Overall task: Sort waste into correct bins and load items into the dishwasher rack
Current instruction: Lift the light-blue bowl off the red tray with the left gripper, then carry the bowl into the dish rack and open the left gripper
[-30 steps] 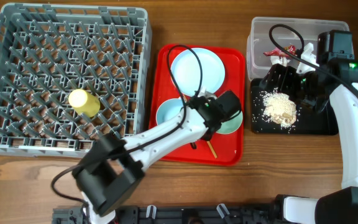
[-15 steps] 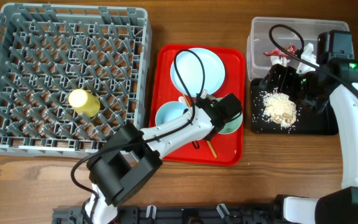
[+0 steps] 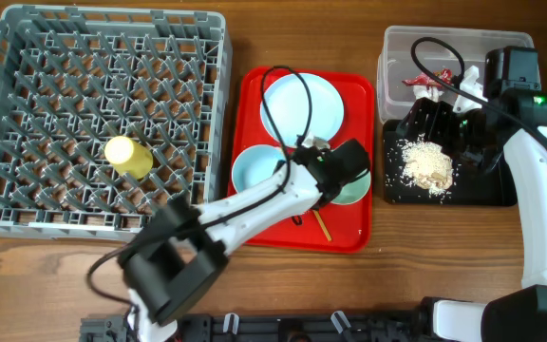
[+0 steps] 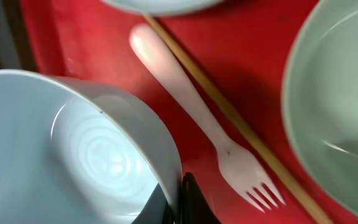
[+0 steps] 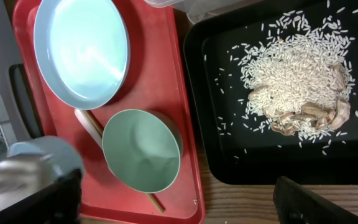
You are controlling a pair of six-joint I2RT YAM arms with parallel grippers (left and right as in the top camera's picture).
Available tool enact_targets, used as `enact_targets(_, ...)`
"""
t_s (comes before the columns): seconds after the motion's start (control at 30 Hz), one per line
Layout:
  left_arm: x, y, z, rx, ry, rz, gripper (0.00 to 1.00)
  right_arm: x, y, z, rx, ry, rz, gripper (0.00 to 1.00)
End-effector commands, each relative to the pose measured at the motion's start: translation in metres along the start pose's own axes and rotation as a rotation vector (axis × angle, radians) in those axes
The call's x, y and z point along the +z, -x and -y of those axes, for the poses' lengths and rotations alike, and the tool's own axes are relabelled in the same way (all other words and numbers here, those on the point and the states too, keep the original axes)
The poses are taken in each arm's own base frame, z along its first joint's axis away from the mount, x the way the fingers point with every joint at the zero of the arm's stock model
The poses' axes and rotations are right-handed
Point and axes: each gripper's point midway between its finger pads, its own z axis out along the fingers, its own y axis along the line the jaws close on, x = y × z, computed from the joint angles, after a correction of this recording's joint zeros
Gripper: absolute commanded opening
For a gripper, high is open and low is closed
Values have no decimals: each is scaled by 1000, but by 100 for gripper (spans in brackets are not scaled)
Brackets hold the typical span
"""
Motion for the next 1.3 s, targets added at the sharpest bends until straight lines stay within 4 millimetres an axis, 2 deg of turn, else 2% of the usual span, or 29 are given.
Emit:
enact_targets(0.0,-49,30,-14,-8,-41,143,4,-11,5,-7,-4,24,34,100)
enact_targets(0.1,-73,44,-30,-21,-68,205,4,-11,5,-7,-4,24,33,100)
enact_targets(0.2,-105,70,-63,-78,-127,297,4,-11,5,-7,-4,24,33,100)
enact_targets(0.3,-121,89,-95,-137,-186,363,4,-11,5,-7,-4,24,33,100)
enact_targets(0.4,-126,104,-124,-179,-297,399,4,-11,5,-7,-3,24,33,100)
enact_targets(0.63,-114,124,-191,-315,-636,426,4,-11,4,-7,-1,22,30,100)
enact_targets(0.8,-101,129,-244,-412,-842,479,4,-11,4,-7,-1,23,30,100)
enact_targets(0.9,-89,130,-267,-457,-984,506,4,-11,4,-7,0,23,30,100)
enact_targets(1.13,-62,129,-299,-484,-1236,574,4,-11,4,-7,0,22,30,100)
enact_targets(1.27,-43,128,-314,-531,-1292,577,4,-11,4,-7,0,22,27,100)
